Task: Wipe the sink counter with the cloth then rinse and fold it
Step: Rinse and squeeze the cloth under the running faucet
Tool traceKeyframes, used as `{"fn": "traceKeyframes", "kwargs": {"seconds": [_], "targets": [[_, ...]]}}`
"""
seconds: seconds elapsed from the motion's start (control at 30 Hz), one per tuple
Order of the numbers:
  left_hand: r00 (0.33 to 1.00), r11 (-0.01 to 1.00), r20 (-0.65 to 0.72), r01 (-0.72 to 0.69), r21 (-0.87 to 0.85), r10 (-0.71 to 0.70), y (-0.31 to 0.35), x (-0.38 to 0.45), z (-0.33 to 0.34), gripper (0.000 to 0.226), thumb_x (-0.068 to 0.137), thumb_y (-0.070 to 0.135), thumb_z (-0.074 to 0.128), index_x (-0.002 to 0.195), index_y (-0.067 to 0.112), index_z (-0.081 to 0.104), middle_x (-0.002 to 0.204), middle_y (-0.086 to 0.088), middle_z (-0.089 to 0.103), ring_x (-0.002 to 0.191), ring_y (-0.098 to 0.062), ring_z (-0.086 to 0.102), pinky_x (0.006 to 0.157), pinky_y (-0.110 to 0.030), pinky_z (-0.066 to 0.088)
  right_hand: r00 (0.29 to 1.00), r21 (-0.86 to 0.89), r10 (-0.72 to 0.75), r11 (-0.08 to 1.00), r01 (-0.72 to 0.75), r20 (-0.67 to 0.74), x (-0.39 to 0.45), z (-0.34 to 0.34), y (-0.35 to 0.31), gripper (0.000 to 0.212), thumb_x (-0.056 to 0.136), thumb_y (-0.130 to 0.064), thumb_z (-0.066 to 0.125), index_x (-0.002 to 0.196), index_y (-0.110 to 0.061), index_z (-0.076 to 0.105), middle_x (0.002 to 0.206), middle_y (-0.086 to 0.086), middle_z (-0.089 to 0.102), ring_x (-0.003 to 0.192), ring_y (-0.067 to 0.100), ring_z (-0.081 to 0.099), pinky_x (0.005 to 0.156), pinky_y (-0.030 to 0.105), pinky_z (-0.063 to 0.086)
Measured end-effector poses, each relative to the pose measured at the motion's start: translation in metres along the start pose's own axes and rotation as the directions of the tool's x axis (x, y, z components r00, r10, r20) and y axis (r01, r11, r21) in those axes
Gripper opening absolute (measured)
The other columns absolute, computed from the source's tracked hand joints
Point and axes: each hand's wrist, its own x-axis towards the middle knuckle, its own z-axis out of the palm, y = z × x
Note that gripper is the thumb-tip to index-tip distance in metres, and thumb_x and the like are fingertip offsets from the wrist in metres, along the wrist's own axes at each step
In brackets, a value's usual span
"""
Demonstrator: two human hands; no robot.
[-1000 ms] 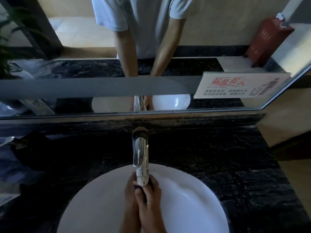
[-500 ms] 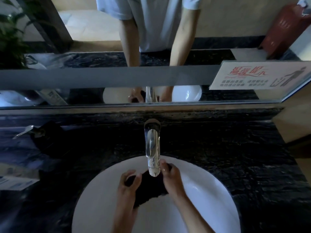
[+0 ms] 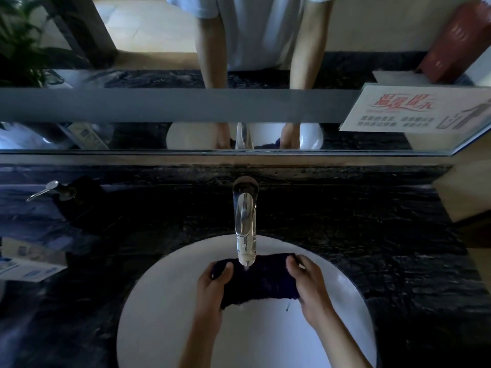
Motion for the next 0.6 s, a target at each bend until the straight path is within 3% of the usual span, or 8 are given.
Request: {"fn": "traceKeyframes", "kwargs": {"seconds": [0.07,0.13,0.2,0.3,0.4,0.5,0.6], "targets": [[1.0,1.0,0.015,0.013,0.018,-0.014,-0.002,-0.002,0.013,0.012,0.096,0.015,0.062,0.097,0.007,0.072,0.088,-0.022,0.073,0.07,-0.036,0.069,0.051,-0.035,0.05,0.996,-0.041,0.013,0.999,-0.017,-0.086,-0.001,-0.004,0.008,0.028,0.104,-0.032,0.051,0.096,-0.007,0.063,0.102,0.015,0.072,0.092,0.03,0.07,0.08,0.047,0.057],[0.998,0.999,0.054,0.04,0.022,-0.041,-0.003,-0.003,0.023,0.017,0.097,0.015,0.06,0.099,0.003,0.071,0.083,-0.02,0.071,0.066,-0.033,0.067,0.05,-0.033,0.049,0.988,0.025,0.082,0.997,-0.08,-0.133,-0.002,-0.01,0.012,0.029,0.106,-0.037,0.047,0.102,-0.013,0.062,0.109,0.012,0.071,0.099,0.028,0.07,0.086,0.048,0.058],[0.991,0.996,0.105,0.086,0.022,-0.088,-0.002,-0.004,0.031,0.022,0.099,0.015,0.058,0.104,-0.003,0.07,0.088,-0.023,0.074,0.071,-0.039,0.071,0.055,-0.041,0.056,0.986,0.156,0.112,0.983,-0.092,-0.125,-0.004,-0.018,0.012,0.026,0.104,-0.038,0.05,0.112,-0.017,0.064,0.114,0.01,0.072,0.105,0.029,0.07,0.086,0.048,0.061],[0.987,0.993,0.119,0.11,-0.028,-0.106,-0.001,-0.003,0.038,0.021,0.099,0.013,0.057,0.109,-0.003,0.068,0.098,-0.027,0.074,0.087,-0.045,0.072,0.07,-0.056,0.06,0.991,0.328,0.125,0.935,-0.133,0.047,-0.008,-0.029,0.011,0.038,0.098,-0.035,0.061,0.125,-0.008,0.065,0.119,0.02,0.072,0.111,0.038,0.069,0.09,0.055,0.058],[0.993,0.997,0.108,0.048,-0.052,-0.042,0.001,-0.003,0.039,0.016,0.099,0.007,0.052,0.104,0.004,0.067,0.084,-0.016,0.074,0.072,-0.032,0.072,0.058,-0.039,0.056,0.975,0.338,0.134,0.922,-0.187,0.175,-0.011,-0.029,0.01,0.046,0.088,-0.013,0.072,0.129,0.002,0.061,0.123,0.027,0.069,0.114,0.044,0.067,0.101,0.06,0.05],[0.997,0.997,0.046,-0.062,-0.043,0.064,0.005,-0.001,0.031,0.018,0.101,0.012,0.052,0.095,0.012,0.069,0.08,-0.014,0.07,0.072,-0.031,0.067,0.062,-0.039,0.054,0.984,0.315,0.161,0.932,-0.177,0.077,-0.011,-0.012,0.008,0.038,0.087,-0.011,0.069,0.124,-0.004,0.065,0.116,0.024,0.073,0.105,0.039,0.069,0.086,0.049,0.052],[0.986,0.984,-0.072,-0.156,-0.082,0.151,0.004,0.008,0.016,0.017,0.103,0.02,0.051,0.112,0.017,0.065,0.097,-0.02,0.071,0.086,-0.036,0.068,0.075,-0.05,0.057,0.988,0.383,0.137,0.911,-0.154,0.073,-0.011,0.017,0.002,0.021,0.097,-0.011,0.06,0.118,-0.011,0.064,0.112,0.019,0.075,0.103,0.037,0.071,0.075,0.045,0.058]]}}
